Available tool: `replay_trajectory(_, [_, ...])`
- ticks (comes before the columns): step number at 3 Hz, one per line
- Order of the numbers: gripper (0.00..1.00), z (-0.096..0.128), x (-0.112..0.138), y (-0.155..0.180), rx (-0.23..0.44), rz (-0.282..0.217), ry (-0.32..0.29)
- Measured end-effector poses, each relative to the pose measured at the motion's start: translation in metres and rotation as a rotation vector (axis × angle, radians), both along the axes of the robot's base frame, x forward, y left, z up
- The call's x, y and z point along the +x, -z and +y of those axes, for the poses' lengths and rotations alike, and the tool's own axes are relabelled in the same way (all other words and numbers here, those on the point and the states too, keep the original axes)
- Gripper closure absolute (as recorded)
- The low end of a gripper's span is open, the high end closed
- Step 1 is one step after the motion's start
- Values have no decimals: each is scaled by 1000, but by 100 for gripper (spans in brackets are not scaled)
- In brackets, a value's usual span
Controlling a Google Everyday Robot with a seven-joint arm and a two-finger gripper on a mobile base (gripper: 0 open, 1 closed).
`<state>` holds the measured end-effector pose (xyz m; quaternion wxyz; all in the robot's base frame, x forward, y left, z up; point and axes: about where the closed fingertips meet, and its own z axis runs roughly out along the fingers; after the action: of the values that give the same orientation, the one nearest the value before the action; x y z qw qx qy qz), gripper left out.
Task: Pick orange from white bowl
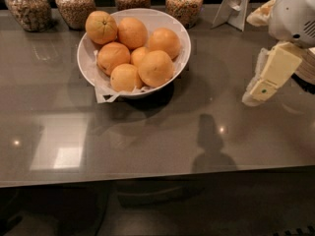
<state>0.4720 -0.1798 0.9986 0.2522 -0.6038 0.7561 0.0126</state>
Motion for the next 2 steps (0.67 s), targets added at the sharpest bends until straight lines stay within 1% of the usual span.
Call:
replay_trajectory(1, [0,35,38,-33,133,-95,-12])
replay_trajectory(2, [0,35,38,-33,133,-95,-12])
